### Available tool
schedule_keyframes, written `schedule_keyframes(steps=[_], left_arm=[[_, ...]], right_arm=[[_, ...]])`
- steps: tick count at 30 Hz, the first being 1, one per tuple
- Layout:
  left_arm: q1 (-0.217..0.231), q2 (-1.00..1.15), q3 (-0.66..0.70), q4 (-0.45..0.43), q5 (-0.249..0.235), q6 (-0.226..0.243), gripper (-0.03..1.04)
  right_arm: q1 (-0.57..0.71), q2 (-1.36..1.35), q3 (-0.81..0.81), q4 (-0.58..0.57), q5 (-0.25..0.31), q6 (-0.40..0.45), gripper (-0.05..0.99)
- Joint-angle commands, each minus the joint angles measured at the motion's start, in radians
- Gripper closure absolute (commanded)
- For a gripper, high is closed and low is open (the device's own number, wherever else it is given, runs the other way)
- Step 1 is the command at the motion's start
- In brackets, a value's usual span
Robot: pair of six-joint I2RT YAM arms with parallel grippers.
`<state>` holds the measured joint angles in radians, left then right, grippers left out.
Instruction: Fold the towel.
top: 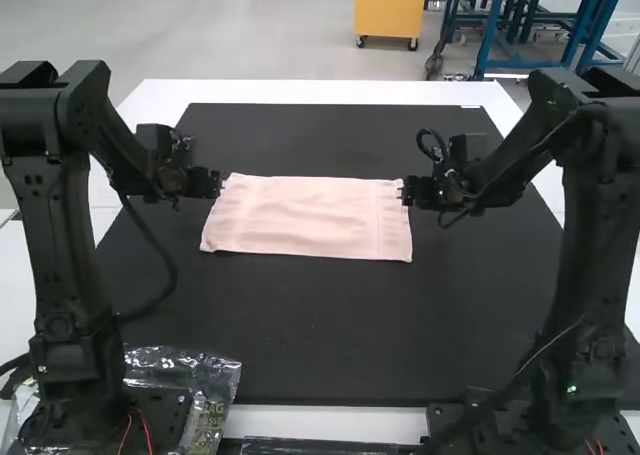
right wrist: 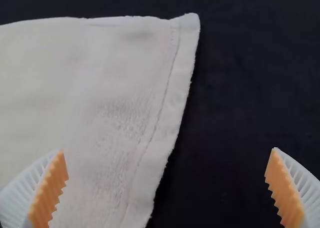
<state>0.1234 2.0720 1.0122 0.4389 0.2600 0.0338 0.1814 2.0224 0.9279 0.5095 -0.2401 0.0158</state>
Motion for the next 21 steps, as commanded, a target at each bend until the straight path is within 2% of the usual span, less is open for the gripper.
schedule_keyframes(steps=[1, 16, 21], left_arm=[[-0.019, 0.027, 0.057, 0.004, 0.015, 0.014, 0.05], [-0.038, 0.132, 0.187, -0.046, 0.008, 0.009, 0.06], [-0.039, 0.137, 0.19, -0.095, 0.008, 0.026, 0.06]], right_arm=[[0.006, 0.024, 0.049, 0.014, -0.004, 0.006, 0.03], [0.024, 0.139, 0.163, 0.011, -0.005, 0.004, 0.03], [0.038, 0.16, 0.177, 0.003, -0.004, -0.013, 0.03]])
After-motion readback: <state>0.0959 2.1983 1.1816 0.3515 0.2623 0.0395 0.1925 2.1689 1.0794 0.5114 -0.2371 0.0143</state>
